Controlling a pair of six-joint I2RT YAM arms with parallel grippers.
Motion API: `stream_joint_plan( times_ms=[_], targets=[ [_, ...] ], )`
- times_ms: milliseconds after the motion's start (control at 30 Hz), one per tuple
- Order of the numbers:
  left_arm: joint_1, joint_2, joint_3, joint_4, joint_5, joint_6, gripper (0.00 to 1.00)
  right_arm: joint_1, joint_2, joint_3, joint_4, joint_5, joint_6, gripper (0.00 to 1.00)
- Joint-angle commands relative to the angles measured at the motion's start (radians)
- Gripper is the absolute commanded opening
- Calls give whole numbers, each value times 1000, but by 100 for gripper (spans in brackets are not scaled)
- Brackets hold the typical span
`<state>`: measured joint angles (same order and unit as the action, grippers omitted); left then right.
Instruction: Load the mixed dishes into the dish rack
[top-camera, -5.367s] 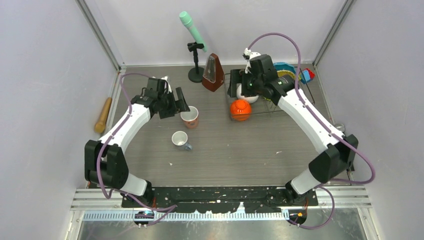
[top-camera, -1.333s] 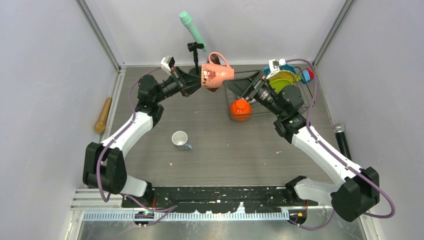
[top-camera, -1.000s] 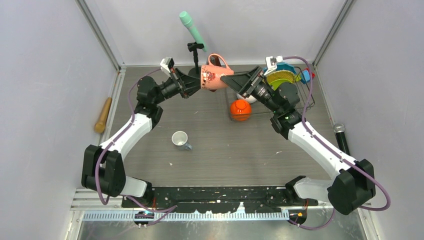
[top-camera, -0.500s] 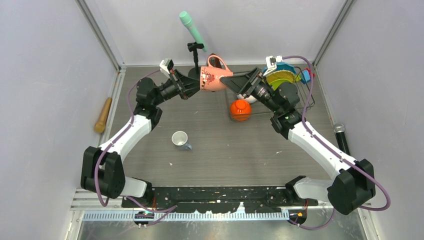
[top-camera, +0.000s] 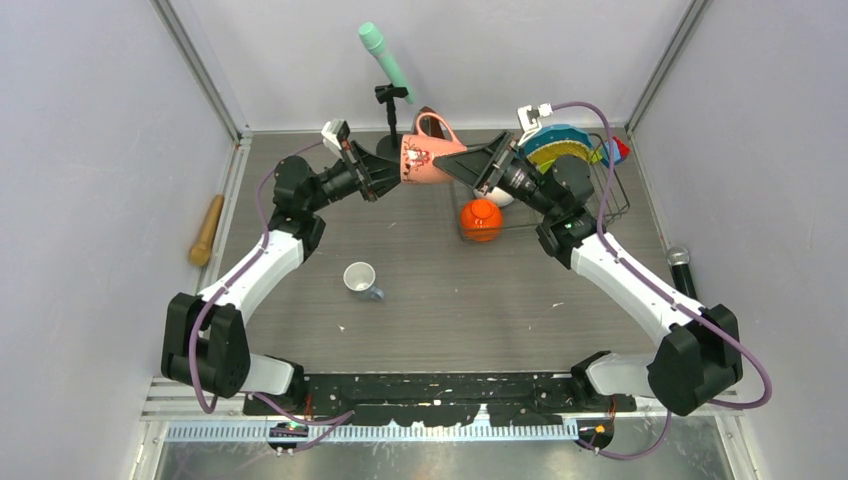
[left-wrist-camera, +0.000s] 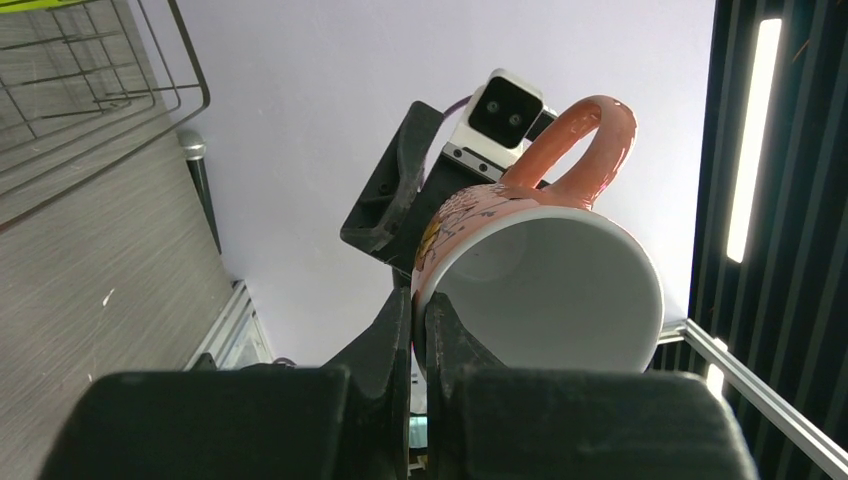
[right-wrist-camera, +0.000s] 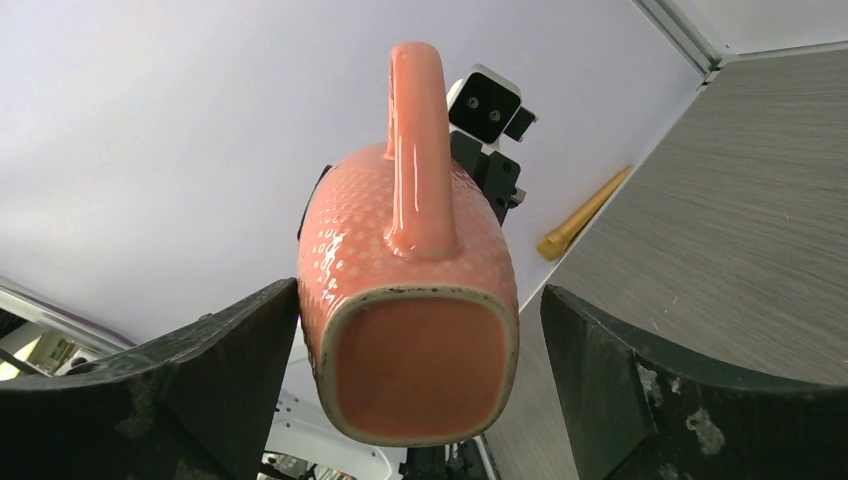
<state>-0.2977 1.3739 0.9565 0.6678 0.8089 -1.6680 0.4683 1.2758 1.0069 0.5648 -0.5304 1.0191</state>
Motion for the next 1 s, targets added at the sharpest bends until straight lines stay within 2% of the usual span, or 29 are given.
stream_joint_plan(
  times_ms=[0, 67, 167, 200, 233, 300, 367, 433, 500, 533, 600, 767, 867, 967],
  targets=[
    [-11, -27, 14, 102, 3, -6, 0, 0, 12, 41, 52, -25, 57, 93],
    [-11, -24, 13, 104, 0, 1, 0, 0, 13, 43, 46, -20, 62, 84],
    [-12, -21, 10, 104, -3, 9, 0, 0, 9, 50, 31, -28, 61, 57],
    [-12, -19, 8, 104, -3, 11, 0, -2, 6, 50, 21, -27, 57, 53],
    [-11, -17, 6, 105, -3, 13, 0, -2, -2, 49, 14, -20, 52, 41],
    [-11, -14, 3, 104, -6, 17, 0, -5, -23, 44, -19, 3, 33, 30],
    [-11, -12, -2, 101, -9, 22, 8, -10, -50, 31, -63, 42, 15, 28],
    [-12, -14, -2, 81, -9, 38, 24, -24, -85, 17, -121, 103, -4, 24],
    [-11, -23, -4, 18, -12, 75, 36, -35, -121, 14, -208, 171, -37, 16],
    [-11, -30, -4, -20, -18, 102, 41, -38, -144, 20, -243, 219, -45, 9],
    [-6, -50, -7, -119, -42, 160, 47, -44, -178, 35, -356, 301, -79, 2],
    [6, -126, 16, -479, -175, 402, 62, -46, -247, 71, -690, 620, -117, 0],
    [6, -165, 55, -689, -260, 550, 66, -48, -255, 119, -914, 800, -51, 0],
    [6, -194, 72, -793, -332, 622, 70, -47, -187, 226, -1119, 979, 26, 0]
  ],
)
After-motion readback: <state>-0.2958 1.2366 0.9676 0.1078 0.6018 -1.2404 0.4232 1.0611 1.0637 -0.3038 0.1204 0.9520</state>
